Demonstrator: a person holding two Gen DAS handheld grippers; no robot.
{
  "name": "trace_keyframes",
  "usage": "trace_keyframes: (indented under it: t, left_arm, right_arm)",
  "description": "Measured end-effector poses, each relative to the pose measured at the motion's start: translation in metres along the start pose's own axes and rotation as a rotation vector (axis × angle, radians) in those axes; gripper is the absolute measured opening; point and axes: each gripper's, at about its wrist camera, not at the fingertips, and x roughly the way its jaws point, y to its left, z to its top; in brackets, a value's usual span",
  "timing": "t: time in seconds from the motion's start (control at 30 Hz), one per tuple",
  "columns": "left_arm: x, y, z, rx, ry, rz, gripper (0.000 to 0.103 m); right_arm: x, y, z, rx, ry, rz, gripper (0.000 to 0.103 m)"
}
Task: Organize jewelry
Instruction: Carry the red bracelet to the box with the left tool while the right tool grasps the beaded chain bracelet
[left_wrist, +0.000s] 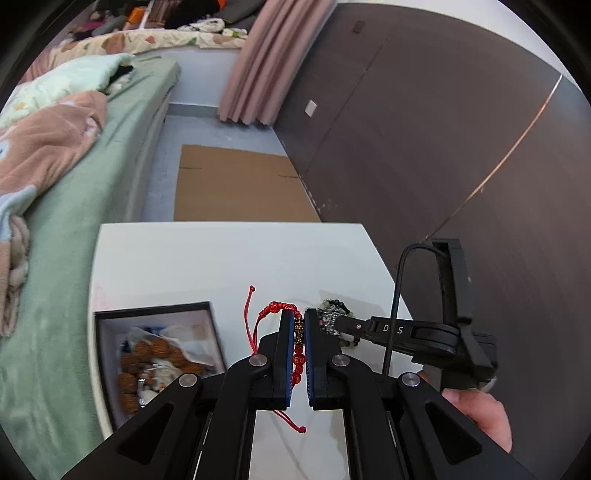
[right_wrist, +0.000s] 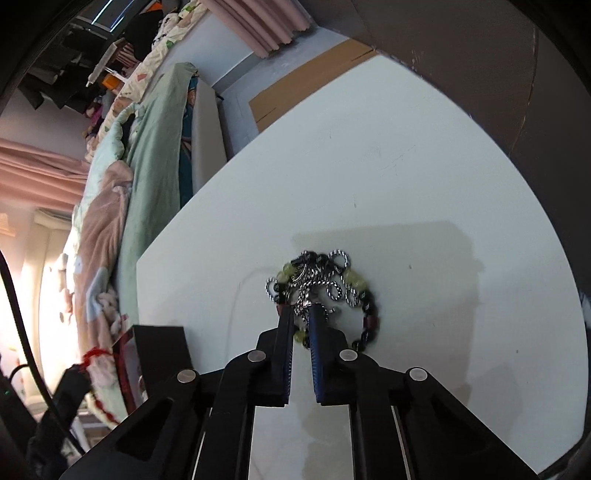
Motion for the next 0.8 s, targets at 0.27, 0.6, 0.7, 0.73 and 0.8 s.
trace_keyframes:
  t: [0.27, 0.6, 0.7, 0.73, 0.8]
  left_arm:
    - [-0.018, 0.024, 0.001, -0.041, -0.026, 0.007, 0.005]
    - [-0.011, 0.046, -0.006, -0.074, -0.013, 0.022, 0.005]
    - [-0.015, 0.047, -0.009, -0.065, -0.012, 0.018, 0.005]
    - [-0.016, 0.048, -0.01, -0.065, -0.013, 0.017, 0.005]
    - [-0.018, 0.051, -0.011, -0.067, -0.015, 0.016, 0.005]
  right_arm:
    - [-0.032, 0.003, -0.004, 0.029, -0.102, 0.056, 0.002]
    - [-0.063, 0.017, -0.012, -0.049, -0.176, -0.039, 0.002]
    - [-0.043, 0.009, -0.009, -0.019, -0.088, -0.049, 0.004]
    - [-0.042, 0.007, -0.01, -0.016, -0.082, -0.04, 0.01]
    - [-0.039, 0.006, -0.009, -0.009, -0.084, -0.043, 0.055]
